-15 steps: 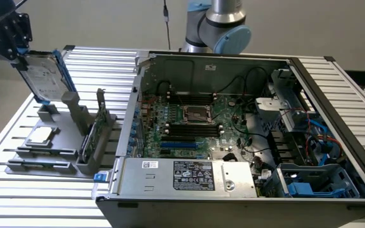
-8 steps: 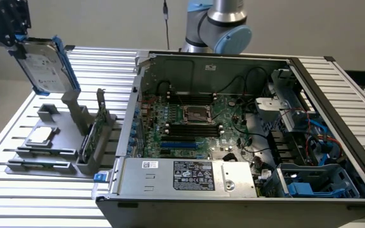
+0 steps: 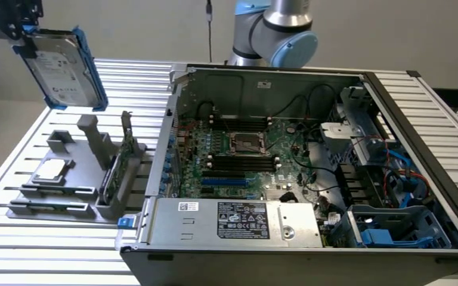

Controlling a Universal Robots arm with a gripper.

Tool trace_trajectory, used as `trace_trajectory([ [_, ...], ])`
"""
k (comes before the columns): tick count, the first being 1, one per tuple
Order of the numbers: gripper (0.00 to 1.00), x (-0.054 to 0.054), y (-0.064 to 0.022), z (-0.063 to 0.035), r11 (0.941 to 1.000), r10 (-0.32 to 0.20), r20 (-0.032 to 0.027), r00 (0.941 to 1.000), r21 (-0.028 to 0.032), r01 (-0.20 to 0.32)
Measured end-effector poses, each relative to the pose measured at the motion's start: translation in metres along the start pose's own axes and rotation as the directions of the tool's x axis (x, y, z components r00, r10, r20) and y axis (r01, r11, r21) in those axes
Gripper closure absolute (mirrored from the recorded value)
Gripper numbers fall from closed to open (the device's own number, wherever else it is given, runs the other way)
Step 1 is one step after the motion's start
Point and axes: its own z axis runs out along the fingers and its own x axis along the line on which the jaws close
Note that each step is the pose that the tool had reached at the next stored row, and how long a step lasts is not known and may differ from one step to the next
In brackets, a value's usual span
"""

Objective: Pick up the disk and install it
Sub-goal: 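Pick up the disk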

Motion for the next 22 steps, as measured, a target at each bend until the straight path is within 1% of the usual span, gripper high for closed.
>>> trace_trajectory([
  [5,0.67,0.003,-0.0176,-0.0188,1.0,0.0,-0.0001,1.0,-0.0038,0.0],
  [10,0.67,0.007,-0.0365,-0.0349,1.0,0.0,-0.0003,1.0,-0.0089,0.0],
  [18,0.67,0.013,-0.0693,-0.0573,0.9998,0.0,-0.0008,1.0,-0.0183,0.0],
  [22,0.67,0.016,-0.0859,-0.0654,0.9997,0.0,-0.0009,1.0,-0.0235,0.0],
])
